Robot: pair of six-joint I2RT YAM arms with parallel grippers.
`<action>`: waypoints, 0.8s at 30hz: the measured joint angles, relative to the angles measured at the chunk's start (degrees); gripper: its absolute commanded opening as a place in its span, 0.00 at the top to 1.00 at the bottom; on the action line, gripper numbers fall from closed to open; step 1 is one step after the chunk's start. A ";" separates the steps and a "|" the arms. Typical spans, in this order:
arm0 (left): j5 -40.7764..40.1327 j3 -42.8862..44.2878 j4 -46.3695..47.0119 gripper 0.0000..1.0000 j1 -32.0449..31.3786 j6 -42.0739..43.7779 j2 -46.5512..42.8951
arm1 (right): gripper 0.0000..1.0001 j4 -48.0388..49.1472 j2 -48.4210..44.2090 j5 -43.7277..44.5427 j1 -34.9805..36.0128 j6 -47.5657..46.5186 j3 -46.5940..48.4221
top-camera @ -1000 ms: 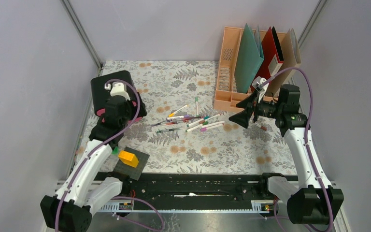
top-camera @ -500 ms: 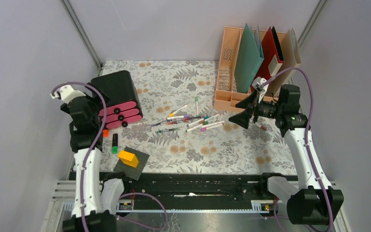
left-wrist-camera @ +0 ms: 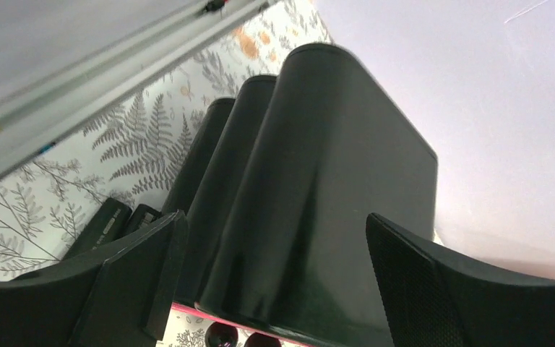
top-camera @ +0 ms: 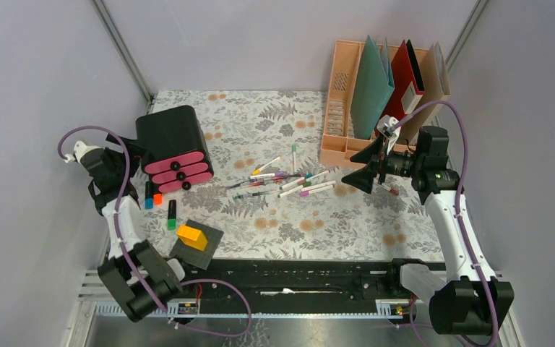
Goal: Organize the desk
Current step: Move the storage box to the center of the board.
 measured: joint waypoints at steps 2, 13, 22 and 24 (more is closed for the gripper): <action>4.31 -1.16 2.71 0.04 2.32 -2.25 3.37 | 0.00 0.02 0.17 -0.07 0.00 0.11 0.00; 17.22 -1.79 8.96 0.39 3.67 -7.87 11.37 | 0.00 0.07 0.44 -0.50 0.00 0.15 0.00; 20.46 -2.69 14.23 0.43 -1.77 -12.39 13.20 | 0.00 0.04 1.25 -0.46 0.00 0.15 0.00; 20.59 -3.85 16.26 0.42 -3.89 -13.94 13.25 | 0.00 0.07 1.42 -0.44 0.00 0.15 0.00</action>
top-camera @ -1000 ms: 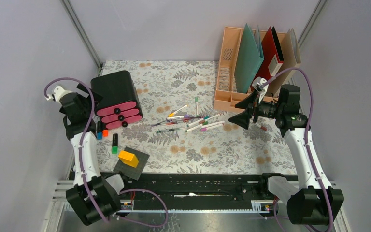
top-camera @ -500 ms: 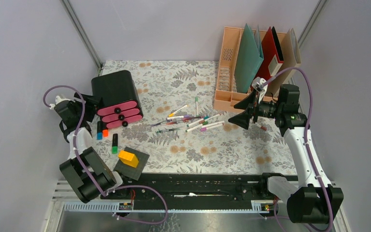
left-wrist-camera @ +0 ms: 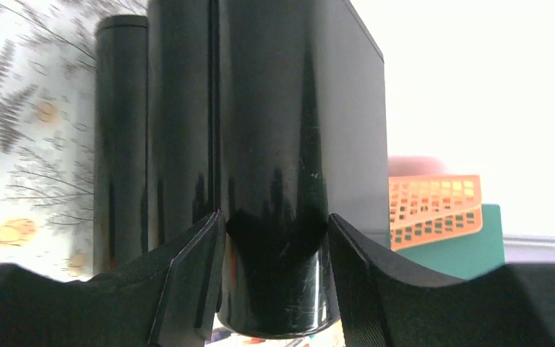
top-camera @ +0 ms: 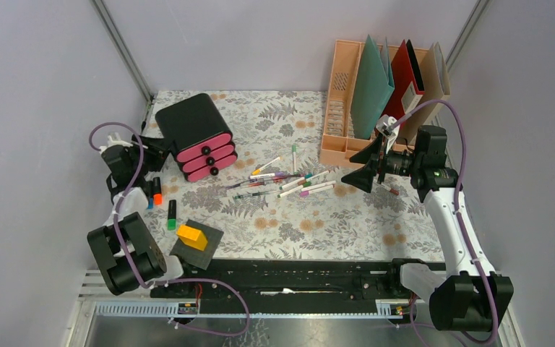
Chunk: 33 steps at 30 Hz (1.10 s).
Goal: Organize the desk
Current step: Move the storage box to the center of the board.
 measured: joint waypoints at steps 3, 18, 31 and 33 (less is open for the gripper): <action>0.04 -1.29 3.30 0.41 -2.86 -2.43 0.72 | 0.00 0.00 0.04 0.00 0.00 -0.02 0.00; -9.07 -0.09 -8.02 0.08 -6.21 2.62 -6.78 | 0.00 -0.04 0.46 0.04 0.00 -0.48 0.00; -9.35 0.92 -21.59 0.07 -8.57 14.10 -21.24 | 0.00 -0.57 0.57 0.70 0.00 -2.25 0.00; -9.81 0.92 -23.52 0.07 -12.46 15.19 -22.43 | 0.00 -0.59 0.57 0.72 0.00 -2.51 0.00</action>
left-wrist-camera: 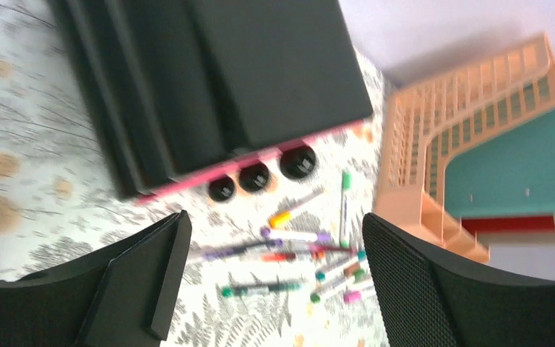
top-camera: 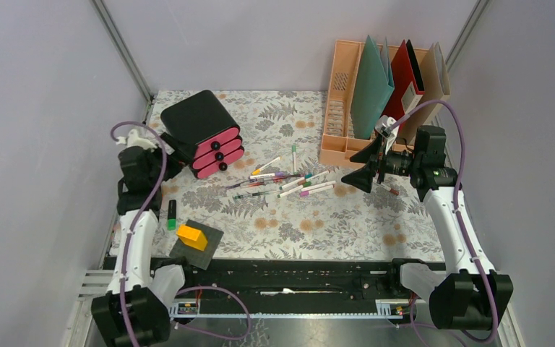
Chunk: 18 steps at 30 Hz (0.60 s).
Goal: Organize the desk
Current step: Move the storage box to the center of the board.
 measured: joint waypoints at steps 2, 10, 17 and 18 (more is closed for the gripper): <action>-1.92 0.09 -1.73 0.07 -5.79 0.83 -0.83 | 0.00 -0.04 0.02 0.04 0.00 -0.31 0.00; -19.65 1.57 -4.24 0.07 -27.06 0.07 1.60 | 0.00 -1.09 0.37 0.52 0.00 -1.09 0.00; -33.18 5.84 -4.98 0.16 -33.33 -2.05 11.61 | 0.00 -1.46 1.09 1.55 0.00 -1.84 0.00; -34.80 6.51 -5.11 0.20 -33.66 -2.29 13.03 | 0.00 -1.49 1.20 1.64 0.00 -1.88 0.00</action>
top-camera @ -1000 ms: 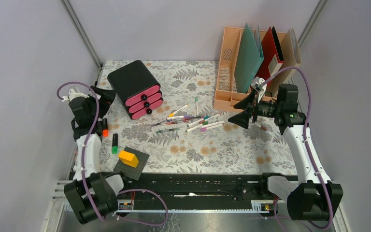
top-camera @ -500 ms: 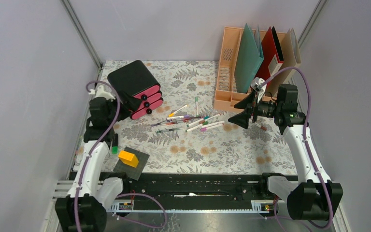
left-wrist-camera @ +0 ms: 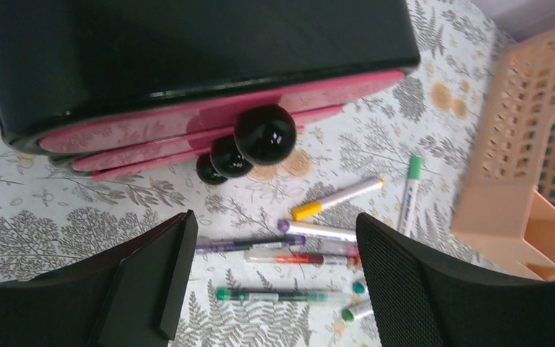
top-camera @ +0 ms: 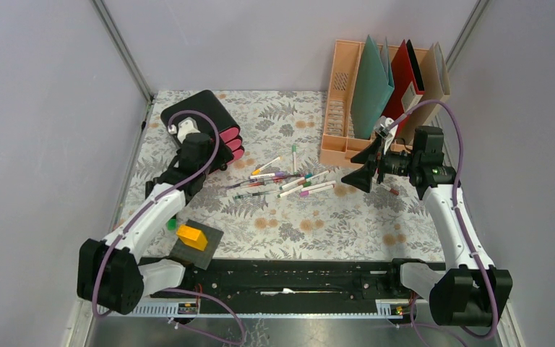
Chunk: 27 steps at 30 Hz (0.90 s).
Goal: Organize the desk
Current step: Move the storage box to the center of the board, then open the drawer in the storage box.
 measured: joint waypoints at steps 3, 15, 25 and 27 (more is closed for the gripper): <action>-4.37 1.84 -0.35 0.28 -0.68 -0.83 3.13 | 0.00 -0.26 0.31 0.22 0.00 -0.24 0.00; -19.91 12.57 -4.85 0.45 -4.57 -5.25 13.00 | 0.00 -0.94 1.18 0.31 0.00 -0.63 0.00; -24.48 15.78 -8.76 0.55 -4.83 -6.38 18.08 | 0.00 -0.96 1.40 0.31 0.00 -0.83 0.00; -25.22 16.48 -8.98 0.59 -4.94 -6.34 18.82 | 0.00 -0.96 1.40 0.31 0.00 -0.83 0.00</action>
